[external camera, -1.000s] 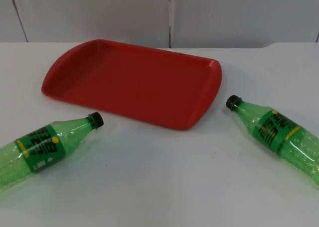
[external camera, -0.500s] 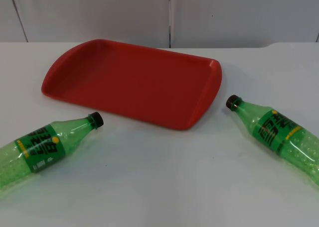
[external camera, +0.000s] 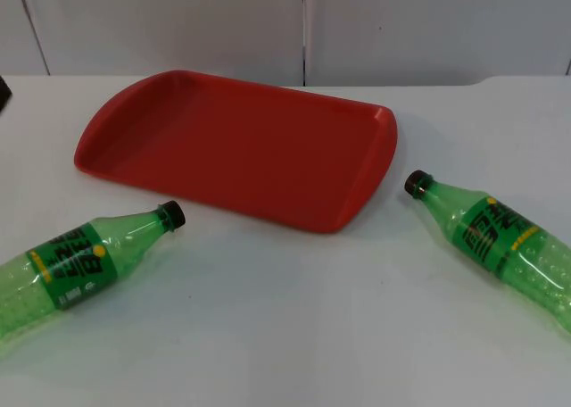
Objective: Place the bottle upright on the tray.
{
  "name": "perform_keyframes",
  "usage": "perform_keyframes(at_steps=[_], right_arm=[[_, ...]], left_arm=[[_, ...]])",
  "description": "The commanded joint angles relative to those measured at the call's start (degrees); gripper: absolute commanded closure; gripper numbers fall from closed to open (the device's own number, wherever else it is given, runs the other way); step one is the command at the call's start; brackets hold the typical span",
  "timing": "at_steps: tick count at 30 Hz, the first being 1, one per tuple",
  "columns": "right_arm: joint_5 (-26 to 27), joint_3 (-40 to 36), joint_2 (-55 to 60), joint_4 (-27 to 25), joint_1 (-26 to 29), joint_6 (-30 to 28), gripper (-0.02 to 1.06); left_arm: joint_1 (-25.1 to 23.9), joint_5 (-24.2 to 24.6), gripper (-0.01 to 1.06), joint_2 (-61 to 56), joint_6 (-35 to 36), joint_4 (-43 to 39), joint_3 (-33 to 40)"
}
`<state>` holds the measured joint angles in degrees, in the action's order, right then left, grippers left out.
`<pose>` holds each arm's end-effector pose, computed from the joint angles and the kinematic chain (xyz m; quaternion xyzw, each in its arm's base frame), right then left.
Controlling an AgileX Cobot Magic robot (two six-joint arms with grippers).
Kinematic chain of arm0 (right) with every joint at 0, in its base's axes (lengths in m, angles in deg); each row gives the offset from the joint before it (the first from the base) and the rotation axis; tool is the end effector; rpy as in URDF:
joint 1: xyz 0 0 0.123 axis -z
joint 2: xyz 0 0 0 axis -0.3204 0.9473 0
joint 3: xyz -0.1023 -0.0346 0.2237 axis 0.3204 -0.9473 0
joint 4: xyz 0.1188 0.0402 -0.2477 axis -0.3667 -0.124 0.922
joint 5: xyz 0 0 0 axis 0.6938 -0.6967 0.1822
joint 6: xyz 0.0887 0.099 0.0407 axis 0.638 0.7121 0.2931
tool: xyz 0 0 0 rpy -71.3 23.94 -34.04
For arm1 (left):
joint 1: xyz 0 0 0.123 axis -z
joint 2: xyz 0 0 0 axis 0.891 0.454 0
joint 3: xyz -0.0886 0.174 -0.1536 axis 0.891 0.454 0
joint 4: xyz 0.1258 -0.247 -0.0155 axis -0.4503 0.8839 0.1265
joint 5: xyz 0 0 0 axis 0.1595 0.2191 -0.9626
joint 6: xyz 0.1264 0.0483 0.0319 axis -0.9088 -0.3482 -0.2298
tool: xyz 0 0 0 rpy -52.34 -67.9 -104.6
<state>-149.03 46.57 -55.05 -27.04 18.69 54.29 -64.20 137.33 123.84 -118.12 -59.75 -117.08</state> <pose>0.0953 -0.0022 0.2709 0.0034 0.8554 -0.0073 0.5179 0.3137 -0.0239 0.2003 0.2415 0.9389 -0.0503 0.2401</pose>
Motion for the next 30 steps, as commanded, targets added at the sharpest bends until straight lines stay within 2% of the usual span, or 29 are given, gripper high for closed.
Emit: perform_keyframes(at_steps=[1,6,15,30], right_arm=[[0.2,-0.2,-0.2,0.0,0.3,0.2,0.23],[0.2,-0.2,-0.2,-0.1,0.3,0.2,0.23],[0.2,-0.2,-0.2,-0.1,0.3,0.2,0.23],[0.2,-0.2,-0.2,-0.1,0.3,0.2,0.23]], left_arm=[[1.8,0.2,0.0,2.4,-4.1,0.9,-0.3],[5.2,-2.2,0.0,8.0,-6.4,-2.9,-0.3],[5.4,-5.5,0.0,15.1,-13.8,-3.8,-0.3],[5.4,-5.3,0.0,26.2,-18.4,-0.8,-4.5]])
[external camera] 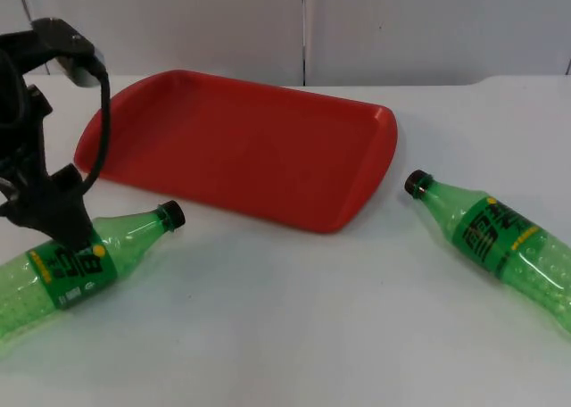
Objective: Place the bottle upright on the tray.
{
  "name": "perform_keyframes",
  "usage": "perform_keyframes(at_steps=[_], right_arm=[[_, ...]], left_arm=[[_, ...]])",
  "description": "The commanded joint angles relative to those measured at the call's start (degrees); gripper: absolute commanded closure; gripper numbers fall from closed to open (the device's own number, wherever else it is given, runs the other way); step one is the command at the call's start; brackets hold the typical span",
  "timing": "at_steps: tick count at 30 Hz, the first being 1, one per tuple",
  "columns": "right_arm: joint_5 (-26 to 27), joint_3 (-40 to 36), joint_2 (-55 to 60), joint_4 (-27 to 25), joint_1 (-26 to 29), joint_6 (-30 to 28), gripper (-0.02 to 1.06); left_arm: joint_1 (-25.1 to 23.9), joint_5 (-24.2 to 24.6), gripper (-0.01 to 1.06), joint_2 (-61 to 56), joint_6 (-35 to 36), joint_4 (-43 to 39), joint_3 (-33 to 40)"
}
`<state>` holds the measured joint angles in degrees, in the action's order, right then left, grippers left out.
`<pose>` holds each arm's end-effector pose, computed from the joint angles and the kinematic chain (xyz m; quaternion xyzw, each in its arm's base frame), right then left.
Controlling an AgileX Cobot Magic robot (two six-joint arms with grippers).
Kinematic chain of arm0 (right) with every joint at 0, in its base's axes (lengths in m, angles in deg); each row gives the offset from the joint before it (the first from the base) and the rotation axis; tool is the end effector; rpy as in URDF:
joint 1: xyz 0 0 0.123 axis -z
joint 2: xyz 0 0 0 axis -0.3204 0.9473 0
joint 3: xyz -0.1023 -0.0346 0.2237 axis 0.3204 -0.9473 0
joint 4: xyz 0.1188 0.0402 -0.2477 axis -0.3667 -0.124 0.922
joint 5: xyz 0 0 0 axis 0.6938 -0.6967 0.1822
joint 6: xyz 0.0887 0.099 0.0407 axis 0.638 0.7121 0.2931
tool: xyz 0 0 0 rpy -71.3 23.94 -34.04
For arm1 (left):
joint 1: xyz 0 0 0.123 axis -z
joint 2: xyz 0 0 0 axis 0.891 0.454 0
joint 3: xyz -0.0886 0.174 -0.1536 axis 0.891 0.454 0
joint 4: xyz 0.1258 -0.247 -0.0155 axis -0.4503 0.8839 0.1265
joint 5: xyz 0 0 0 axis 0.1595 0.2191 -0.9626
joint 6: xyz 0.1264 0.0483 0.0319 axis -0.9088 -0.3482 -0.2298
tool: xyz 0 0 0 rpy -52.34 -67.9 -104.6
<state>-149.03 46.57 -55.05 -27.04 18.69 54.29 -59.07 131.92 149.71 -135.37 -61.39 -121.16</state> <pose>0.0953 -0.0022 0.2709 0.0034 0.8554 -0.0073 0.5179 0.3460 -0.0491 0.0730 0.4133 0.9026 -0.0582 0.1052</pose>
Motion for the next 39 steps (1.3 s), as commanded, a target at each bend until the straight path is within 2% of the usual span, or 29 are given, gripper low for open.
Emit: perform_keyframes(at_steps=[1,14,31,39], right_arm=[[0.2,-0.2,-0.2,-0.1,0.3,0.2,0.23],[0.2,-0.2,-0.2,0.0,0.3,0.2,0.23],[0.2,-0.2,-0.2,0.0,0.3,0.1,0.23],[0.2,-0.2,-0.2,0.0,0.3,0.1,0.23]], left_arm=[[0.3,0.1,0.0,1.3,-1.6,1.0,-0.4],[0.3,-0.8,0.0,9.6,-5.0,4.0,-2.3],[0.4,-9.2,0.0,14.7,-5.7,4.1,-2.5],[0.4,-9.3,0.0,15.8,-5.9,3.3,-2.5]])
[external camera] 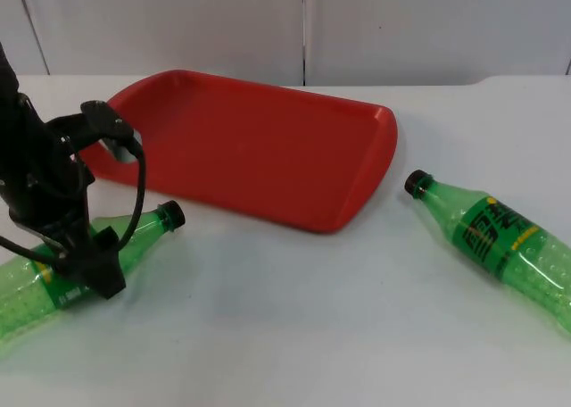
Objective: Place the bottle upright on the tray.
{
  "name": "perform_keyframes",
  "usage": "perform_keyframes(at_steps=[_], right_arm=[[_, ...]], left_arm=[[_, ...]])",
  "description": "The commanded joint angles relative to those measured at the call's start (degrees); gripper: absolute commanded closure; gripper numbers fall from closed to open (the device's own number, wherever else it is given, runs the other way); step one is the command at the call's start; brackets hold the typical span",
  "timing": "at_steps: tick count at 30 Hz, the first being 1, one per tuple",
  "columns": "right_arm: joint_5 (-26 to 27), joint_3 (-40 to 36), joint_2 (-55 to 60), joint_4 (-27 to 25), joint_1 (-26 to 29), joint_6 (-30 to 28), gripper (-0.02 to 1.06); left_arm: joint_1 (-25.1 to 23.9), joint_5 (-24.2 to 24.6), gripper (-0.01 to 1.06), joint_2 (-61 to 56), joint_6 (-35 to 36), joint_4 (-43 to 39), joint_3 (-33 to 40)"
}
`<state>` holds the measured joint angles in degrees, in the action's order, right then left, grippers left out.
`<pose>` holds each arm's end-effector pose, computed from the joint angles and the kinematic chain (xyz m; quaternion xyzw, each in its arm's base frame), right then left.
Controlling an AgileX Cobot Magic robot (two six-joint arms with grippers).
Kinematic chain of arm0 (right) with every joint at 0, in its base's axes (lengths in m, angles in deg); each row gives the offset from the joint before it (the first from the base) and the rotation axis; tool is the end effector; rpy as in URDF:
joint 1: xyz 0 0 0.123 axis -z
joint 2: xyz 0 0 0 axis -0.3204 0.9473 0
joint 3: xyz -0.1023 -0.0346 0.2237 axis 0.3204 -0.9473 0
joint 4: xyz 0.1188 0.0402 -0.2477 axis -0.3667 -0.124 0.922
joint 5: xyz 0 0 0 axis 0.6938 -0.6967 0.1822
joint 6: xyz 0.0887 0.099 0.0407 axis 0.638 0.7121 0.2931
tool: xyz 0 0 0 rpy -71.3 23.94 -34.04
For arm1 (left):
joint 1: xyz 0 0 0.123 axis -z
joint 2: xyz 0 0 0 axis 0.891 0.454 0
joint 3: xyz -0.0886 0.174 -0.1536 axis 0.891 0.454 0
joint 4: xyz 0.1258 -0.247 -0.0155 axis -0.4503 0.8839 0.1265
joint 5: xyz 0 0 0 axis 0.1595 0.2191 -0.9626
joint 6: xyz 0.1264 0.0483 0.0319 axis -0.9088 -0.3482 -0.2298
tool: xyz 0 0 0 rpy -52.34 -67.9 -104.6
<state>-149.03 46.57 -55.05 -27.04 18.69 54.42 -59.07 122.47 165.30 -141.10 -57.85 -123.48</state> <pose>0.0953 -0.0022 0.2709 0.0044 0.8554 -0.0067 0.5179 0.3569 -0.0504 -0.0112 0.4214 0.9007 -0.0696 0.0793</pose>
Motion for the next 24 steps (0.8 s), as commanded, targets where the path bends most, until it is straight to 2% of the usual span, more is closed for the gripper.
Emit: perform_keyframes(at_steps=[1,8,19,23,24], right_arm=[[0.2,-0.2,-0.2,0.0,0.3,0.0,0.23],[0.2,-0.2,-0.2,0.0,0.3,0.0,0.23],[0.2,-0.2,-0.2,-0.2,0.3,0.0,0.23],[0.2,-0.2,-0.2,-0.2,0.3,0.0,0.23],[0.2,-0.2,-0.2,-0.2,0.3,0.0,0.23]], left_arm=[[0.4,0.1,0.0,0.5,-0.1,-0.3,-0.2],[0.4,-1.4,0.0,1.6,6.6,-6.1,-0.2],[0.4,-1.7,0.01,2.9,6.6,-5.2,-0.2],[0.4,-1.4,0.28,2.9,7.2,-5.1,-0.2],[0.4,-1.4,0.45,2.9,7.4,-5.1,-0.2]])
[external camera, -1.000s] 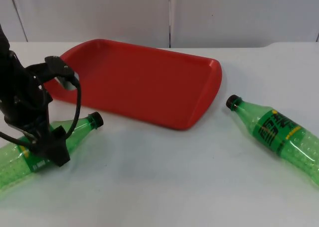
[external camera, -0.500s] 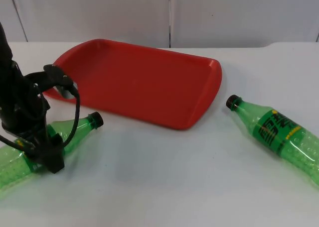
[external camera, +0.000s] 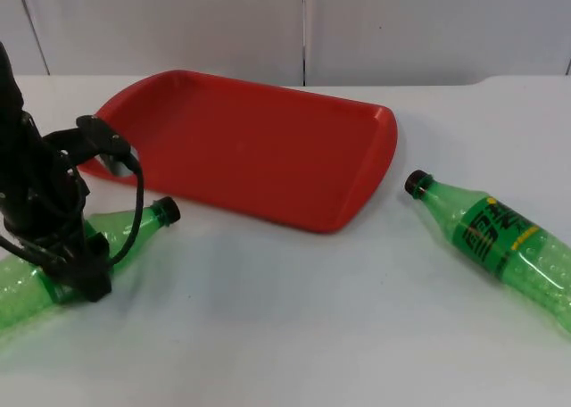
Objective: Place the bottle upright on the tray.
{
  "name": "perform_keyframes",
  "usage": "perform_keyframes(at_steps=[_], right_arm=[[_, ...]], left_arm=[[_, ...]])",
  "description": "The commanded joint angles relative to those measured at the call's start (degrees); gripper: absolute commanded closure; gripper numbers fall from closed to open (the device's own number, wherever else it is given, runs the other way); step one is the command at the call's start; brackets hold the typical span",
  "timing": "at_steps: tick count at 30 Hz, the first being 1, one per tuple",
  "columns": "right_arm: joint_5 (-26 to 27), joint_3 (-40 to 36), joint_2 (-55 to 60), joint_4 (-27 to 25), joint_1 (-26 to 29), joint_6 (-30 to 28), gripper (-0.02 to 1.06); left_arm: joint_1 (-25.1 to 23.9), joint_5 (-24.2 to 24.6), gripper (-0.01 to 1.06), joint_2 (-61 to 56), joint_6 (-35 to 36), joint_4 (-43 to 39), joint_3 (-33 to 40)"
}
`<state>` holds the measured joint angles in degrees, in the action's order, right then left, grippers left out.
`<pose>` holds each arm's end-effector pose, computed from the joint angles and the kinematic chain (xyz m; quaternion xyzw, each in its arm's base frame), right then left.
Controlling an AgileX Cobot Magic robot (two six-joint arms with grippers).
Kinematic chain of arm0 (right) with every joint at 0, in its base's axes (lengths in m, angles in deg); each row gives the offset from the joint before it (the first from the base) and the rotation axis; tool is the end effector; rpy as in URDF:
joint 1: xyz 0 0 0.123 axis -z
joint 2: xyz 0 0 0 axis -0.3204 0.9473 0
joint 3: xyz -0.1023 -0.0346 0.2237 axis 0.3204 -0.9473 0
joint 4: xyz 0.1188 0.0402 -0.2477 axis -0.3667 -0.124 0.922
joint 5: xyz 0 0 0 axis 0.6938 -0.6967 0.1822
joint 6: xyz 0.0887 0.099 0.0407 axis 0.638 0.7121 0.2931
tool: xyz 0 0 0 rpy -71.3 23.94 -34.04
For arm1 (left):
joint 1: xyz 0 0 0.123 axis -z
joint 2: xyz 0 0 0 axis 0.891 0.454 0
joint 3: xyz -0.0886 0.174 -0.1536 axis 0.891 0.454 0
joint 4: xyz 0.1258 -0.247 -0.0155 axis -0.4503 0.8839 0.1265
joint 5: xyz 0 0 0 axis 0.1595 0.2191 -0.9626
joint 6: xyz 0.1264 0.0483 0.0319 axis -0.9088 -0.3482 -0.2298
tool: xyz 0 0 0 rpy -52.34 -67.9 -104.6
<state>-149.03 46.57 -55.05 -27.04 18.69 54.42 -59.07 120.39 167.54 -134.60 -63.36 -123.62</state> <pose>0.0953 -0.0022 0.2709 0.0044 0.8554 -0.0067 0.5179 0.3561 -0.0418 -0.0258 0.4031 0.9120 -0.0440 0.0614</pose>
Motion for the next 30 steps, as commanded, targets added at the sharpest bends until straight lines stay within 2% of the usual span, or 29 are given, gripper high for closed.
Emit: perform_keyframes(at_steps=[1,5,6,17,23,30], right_arm=[[0.2,-0.2,-0.2,-0.2,0.3,0.0,0.23],[0.2,-0.2,-0.2,-0.1,0.3,-0.1,0.23],[0.2,-0.2,-0.2,-0.1,0.3,-0.1,0.23],[0.2,-0.2,-0.2,-0.1,0.3,-0.1,0.23],[0.2,-0.2,-0.2,-0.1,0.3,-0.1,0.23],[0.2,-0.2,-0.2,-0.1,0.3,-0.1,0.23]], left_arm=[[0.4,0.7,0.45,0.6,0.9,0.4,-0.1],[0.4,1.2,0.96,0.6,1.3,0.4,-0.1],[0.4,1.3,1.05,0.6,1.8,0.4,-0.1],[0.4,2.4,1.05,-2.0,3.5,0.5,-0.1],[0.4,0.3,1.05,-10.1,3.3,6.0,-0.1],[0.4,-6.0,1.05,-22.4,3.3,18.5,-0.1]])
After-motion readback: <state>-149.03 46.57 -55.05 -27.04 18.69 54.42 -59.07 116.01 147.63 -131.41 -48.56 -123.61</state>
